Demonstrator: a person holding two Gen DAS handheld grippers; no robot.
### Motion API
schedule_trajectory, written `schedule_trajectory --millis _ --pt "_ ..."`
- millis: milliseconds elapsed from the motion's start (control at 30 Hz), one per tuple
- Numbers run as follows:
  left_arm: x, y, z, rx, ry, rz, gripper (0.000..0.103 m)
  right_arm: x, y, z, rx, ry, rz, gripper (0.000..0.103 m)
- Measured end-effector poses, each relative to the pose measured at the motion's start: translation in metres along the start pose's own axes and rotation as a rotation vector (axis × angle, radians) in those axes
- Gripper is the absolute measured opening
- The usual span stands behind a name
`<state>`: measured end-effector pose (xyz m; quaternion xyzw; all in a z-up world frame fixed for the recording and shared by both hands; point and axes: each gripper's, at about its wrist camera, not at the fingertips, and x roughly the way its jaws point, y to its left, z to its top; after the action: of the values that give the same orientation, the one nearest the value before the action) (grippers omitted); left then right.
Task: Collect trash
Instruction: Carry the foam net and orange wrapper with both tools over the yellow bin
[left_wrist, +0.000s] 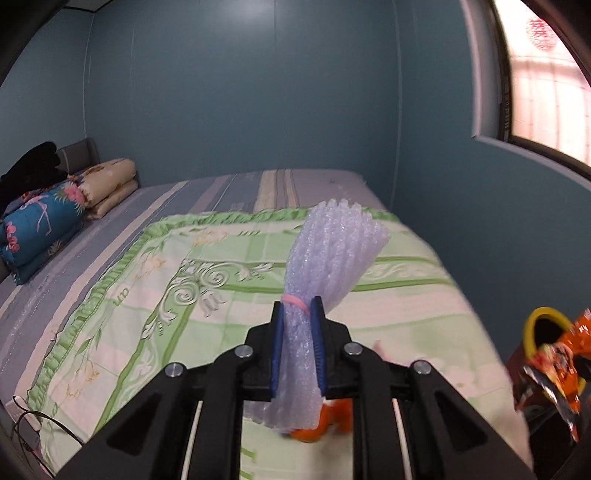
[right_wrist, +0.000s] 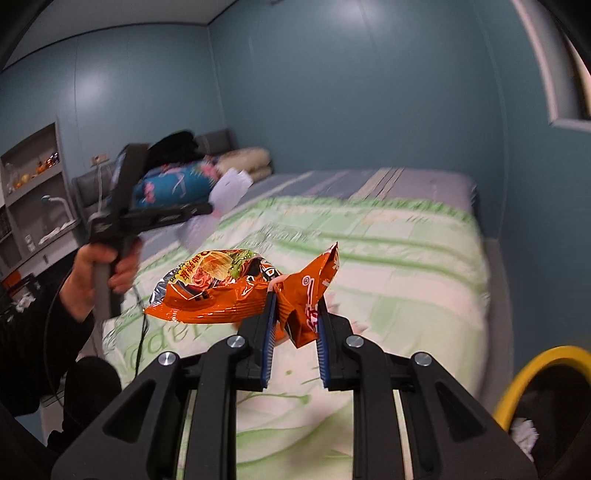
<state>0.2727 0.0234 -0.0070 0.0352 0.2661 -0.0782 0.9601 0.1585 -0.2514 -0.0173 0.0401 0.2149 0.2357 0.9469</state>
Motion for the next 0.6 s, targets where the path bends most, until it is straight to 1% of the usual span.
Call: schedule_trajectory --millis 33,100,167,233,333,500,600 --pt "-0.007 -0.009 0.001 0.005 -0.003 -0.009 0.014 -0.009 -0.002 0.002 0.002 -0.016 -0.015 0.018" --pt "-0.022 -0.034 0.004 0.009 -0.009 -0.058 0.014 -0.033 -0.010 0.006 0.009 -0.057 -0.057 0.018" --pt "-0.033 -0.056 0.004 0.027 -0.020 -0.075 0.014 -0.055 -0.017 0.008 0.014 -0.091 -0.106 0.018" --pt "-0.044 -0.078 0.004 0.043 -0.022 -0.107 0.014 -0.081 -0.028 0.009 0.033 -0.135 -0.157 0.018" --pt "-0.059 -0.117 0.002 0.083 -0.033 -0.150 0.014 -0.107 -0.041 0.007 0.055 -0.173 -0.227 0.018" --pt "-0.076 -0.172 -0.003 0.147 -0.054 -0.222 0.014 -0.145 -0.068 -0.006 0.116 -0.208 -0.360 0.018" --pt "-0.081 -0.205 -0.006 0.193 -0.068 -0.259 0.014 -0.160 -0.083 -0.017 0.150 -0.215 -0.465 0.019"
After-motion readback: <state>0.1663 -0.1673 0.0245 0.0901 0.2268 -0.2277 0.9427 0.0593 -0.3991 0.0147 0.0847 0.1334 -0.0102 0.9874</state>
